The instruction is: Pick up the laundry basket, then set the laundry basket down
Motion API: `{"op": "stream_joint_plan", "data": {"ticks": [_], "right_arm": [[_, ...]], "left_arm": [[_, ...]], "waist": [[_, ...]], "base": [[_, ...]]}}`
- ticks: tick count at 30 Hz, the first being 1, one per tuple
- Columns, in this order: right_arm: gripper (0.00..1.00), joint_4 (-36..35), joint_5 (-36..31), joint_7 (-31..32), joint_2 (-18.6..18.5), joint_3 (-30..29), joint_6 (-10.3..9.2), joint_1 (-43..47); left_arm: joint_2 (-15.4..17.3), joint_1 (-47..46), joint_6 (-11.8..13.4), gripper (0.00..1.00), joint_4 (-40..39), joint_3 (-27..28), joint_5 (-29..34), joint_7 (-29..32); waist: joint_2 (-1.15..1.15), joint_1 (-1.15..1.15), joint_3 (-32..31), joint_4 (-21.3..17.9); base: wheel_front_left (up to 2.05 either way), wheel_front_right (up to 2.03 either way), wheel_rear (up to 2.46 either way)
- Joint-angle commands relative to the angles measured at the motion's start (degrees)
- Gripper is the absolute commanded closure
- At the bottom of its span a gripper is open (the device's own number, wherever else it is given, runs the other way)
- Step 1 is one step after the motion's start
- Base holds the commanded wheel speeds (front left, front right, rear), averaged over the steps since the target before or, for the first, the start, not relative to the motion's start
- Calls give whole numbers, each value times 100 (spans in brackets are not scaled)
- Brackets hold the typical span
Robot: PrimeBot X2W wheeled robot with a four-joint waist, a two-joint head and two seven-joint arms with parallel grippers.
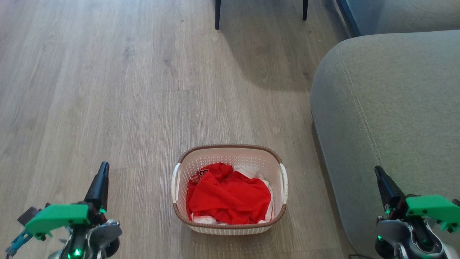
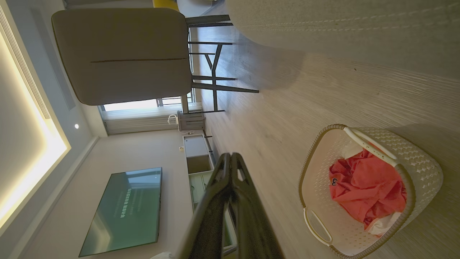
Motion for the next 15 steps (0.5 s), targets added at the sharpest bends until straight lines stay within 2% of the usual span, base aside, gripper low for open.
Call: {"op": "stream_joint_plan", "data": {"ticks": [1, 15], "right_arm": [[100, -205, -29, 43, -53, 106, -1, -275], [100, -204, -41, 55, -43, 92, -1, -276]], "left_arm": [[26, -340, -38, 100, -170, 211, -23, 42], [26, -340, -38, 100, -170, 210, -23, 42]], "waist": [[0, 0, 0, 0], [0, 0, 0, 0]], "base": [[0, 0, 0], [0, 0, 0]]}}
